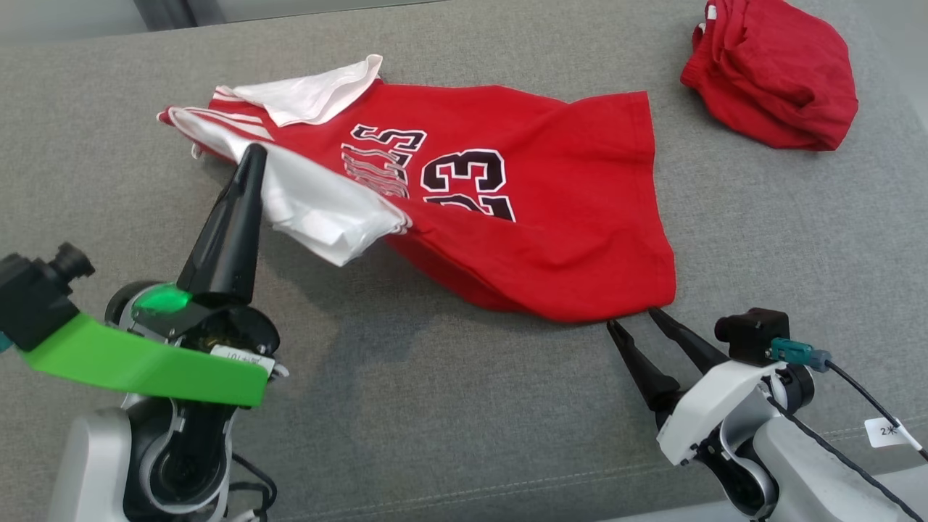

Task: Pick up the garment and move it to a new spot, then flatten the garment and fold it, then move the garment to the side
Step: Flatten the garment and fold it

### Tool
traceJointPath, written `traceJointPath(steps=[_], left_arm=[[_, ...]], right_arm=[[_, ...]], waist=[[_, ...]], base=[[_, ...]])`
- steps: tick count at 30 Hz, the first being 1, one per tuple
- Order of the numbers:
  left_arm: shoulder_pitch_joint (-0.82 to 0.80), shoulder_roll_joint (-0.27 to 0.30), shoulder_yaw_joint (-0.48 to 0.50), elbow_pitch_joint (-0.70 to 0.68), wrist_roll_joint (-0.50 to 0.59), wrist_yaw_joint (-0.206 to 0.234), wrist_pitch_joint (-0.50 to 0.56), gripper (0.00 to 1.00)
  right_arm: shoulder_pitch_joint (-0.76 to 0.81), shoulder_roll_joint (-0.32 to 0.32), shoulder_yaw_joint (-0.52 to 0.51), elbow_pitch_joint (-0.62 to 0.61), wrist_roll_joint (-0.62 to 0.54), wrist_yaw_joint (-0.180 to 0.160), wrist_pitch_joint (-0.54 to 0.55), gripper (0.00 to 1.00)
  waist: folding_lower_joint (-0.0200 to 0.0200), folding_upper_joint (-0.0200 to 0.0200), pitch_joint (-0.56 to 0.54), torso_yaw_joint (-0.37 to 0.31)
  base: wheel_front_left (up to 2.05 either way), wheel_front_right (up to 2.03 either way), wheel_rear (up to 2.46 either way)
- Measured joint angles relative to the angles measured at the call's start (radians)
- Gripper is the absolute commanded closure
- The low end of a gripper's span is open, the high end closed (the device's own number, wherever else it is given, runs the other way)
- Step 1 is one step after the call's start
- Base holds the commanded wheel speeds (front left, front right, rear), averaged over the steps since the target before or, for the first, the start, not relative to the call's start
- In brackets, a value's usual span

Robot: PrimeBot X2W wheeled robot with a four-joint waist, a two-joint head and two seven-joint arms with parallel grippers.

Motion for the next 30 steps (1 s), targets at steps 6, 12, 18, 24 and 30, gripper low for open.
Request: traceJointPath(steps=[6, 12, 18, 24, 30], left_arm=[[-0.094, 0.001, -0.020, -0.014, 0.015, 0.020, 0.047, 1.00], [-0.155, -0.001, 0.007, 0.010, 0.021, 0.059, 0.058, 1.00], [-0.230, -0.012, 0.023, 0.046, 0.021, 0.080, 0.057, 1.00], [-0.344, 0.006, 0.034, 0.118, 0.072, 0.116, 0.077, 1.00], [-0.453, 0.021, 0.039, 0.210, 0.107, 0.138, 0.088, 1.00]], right_arm=[[-0.058, 0.014, 0.015, 0.013, -0.002, 0.009, 0.005, 0.00], [-0.145, -0.007, 0.008, 0.037, -0.035, 0.011, 0.017, 0.00], [-0.160, -0.009, -0.008, 0.038, -0.035, 0.011, -0.003, 0.00], [-0.160, 0.006, 0.002, 0.035, -0.035, 0.017, -0.021, 0.00], [-0.160, 0.027, 0.028, 0.015, -0.035, 0.017, -0.037, 0.00]], waist=[[0.0000, 0.0000, -0.001, -0.013], [0.0000, 0.0000, 0.018, -0.027], [0.0000, 0.0000, 0.038, -0.019], [0.0000, 0.0000, 0.048, -0.035], [0.0000, 0.0000, 0.062, -0.069]], base=[[0.00, 0.00, 0.00], [0.00, 0.00, 0.00], [0.00, 0.00, 0.00], [0.00, 0.00, 0.00], [0.00, 0.00, 0.00]])
